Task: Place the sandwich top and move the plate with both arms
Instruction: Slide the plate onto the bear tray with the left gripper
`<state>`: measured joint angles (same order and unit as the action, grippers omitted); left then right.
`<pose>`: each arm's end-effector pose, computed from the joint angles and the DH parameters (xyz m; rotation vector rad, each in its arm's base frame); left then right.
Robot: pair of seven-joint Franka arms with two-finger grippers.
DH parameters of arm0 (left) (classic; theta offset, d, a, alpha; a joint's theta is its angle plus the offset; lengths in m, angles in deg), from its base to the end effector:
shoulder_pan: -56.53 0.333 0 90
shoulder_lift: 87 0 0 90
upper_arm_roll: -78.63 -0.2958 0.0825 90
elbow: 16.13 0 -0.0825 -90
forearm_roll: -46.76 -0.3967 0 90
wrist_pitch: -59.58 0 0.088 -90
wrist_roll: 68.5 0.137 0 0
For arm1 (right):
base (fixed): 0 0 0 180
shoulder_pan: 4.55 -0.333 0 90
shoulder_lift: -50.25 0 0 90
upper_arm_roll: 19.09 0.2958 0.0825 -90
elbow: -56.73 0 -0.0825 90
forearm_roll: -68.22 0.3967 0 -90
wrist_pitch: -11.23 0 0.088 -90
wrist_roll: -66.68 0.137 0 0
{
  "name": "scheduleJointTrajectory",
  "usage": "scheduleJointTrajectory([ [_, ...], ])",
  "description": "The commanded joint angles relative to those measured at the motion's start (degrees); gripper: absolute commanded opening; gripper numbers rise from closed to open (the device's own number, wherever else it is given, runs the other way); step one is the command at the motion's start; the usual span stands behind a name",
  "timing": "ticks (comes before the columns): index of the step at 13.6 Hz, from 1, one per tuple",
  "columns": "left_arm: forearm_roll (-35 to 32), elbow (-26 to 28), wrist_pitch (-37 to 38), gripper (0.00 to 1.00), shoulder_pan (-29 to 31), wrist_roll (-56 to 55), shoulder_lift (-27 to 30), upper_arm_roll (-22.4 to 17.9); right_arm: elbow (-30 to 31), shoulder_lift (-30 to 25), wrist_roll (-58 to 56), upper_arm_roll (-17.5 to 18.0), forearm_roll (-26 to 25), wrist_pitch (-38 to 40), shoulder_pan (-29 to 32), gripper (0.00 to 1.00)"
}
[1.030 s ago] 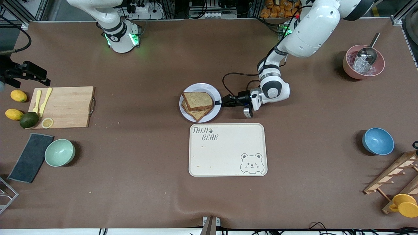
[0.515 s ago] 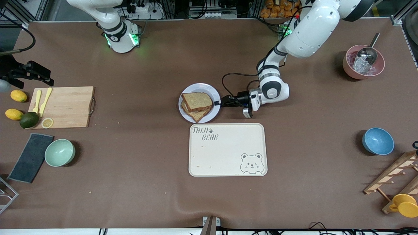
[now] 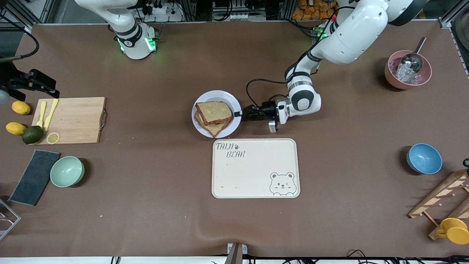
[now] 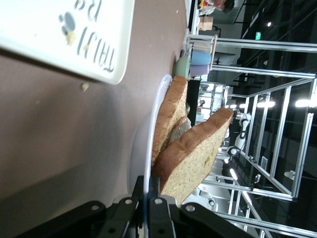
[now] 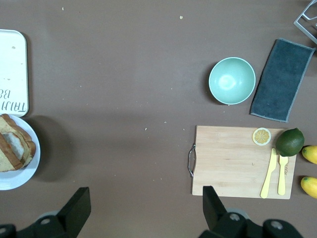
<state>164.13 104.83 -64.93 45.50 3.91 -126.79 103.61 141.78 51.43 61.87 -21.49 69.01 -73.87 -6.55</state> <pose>0.4086 -0.3933 0.0796 1.7362 0.1561 -0.0252 0.5643 -0.0017 0.5968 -3.1253 -0.1220 0.0299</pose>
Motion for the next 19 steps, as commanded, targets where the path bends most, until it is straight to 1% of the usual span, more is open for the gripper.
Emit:
scheduleJointTrajectory([
  [1, 1.72, 0.68, 0.24, 0.03, 2.15, 1.34, 2.25, 1.22, 0.55, -1.0, 0.15, -0.15, 0.08, -0.24, -0.37, 1.0],
  [3, 1.46, 0.77, 0.15, 0.03, 3.99, 1.34, 3.66, 1.13, 0.47, -1.0, 0.15, -0.24, -0.01, -0.24, -0.37, 1.0],
  [5, 0.32, 0.85, 0.15, 0.01, 7.85, 1.6, 4.63, 1.3, 0.47, -0.57, 0.15, -0.24, -0.01, -0.16, -0.28, 1.0],
  [6, -1.08, 0.94, 0.15, 0.01, 8.74, 1.42, 5.76, 1.22, 0.47, -0.56, 0.15, -0.24, -0.01, -0.07, -0.19, 1.0],
  [8, -5.37, 1.38, 1.11, 0.01, 13.99, 1.69, 6.48, 1.39, 0.47, -0.56, 0.15, -0.24, 0.0, 0.02, -0.37, 1.0],
  [10, -10.65, 1.29, 4.88, 0.01, 19.0, 1.43, 5.78, 1.31, 0.47, -0.56, 0.15, -0.24, 0.0, 0.02, -0.37, 1.0],
  [12, -15.31, 0.86, 5.25, 0.01, 22.88, -1.02, 5.51, 1.22, 0.47, -0.56, -0.02, -0.24, 0.08, 0.2, -0.28, 1.0],
  [14, -18.48, 0.33, 5.25, 0.01, 25.17, -4.37, 5.25, 0.87, 0.47, -0.56, -0.02, -0.24, 0.0, 0.28, -0.28, 1.0],
  [17, -21.12, -1.6, 5.25, 0.01, 27.98, -4.73, 2.53, 0.43, 0.47, -0.56, 0.15, -0.24, -0.01, 0.37, -0.37, 1.0],
  [19, -22.62, -3.88, 5.16, 0.0, 27.82, -4.9, 0.25, -1.58, 0.47, -0.56, 0.15, -0.24, -0.01, 0.37, -0.28, 1.0],
])
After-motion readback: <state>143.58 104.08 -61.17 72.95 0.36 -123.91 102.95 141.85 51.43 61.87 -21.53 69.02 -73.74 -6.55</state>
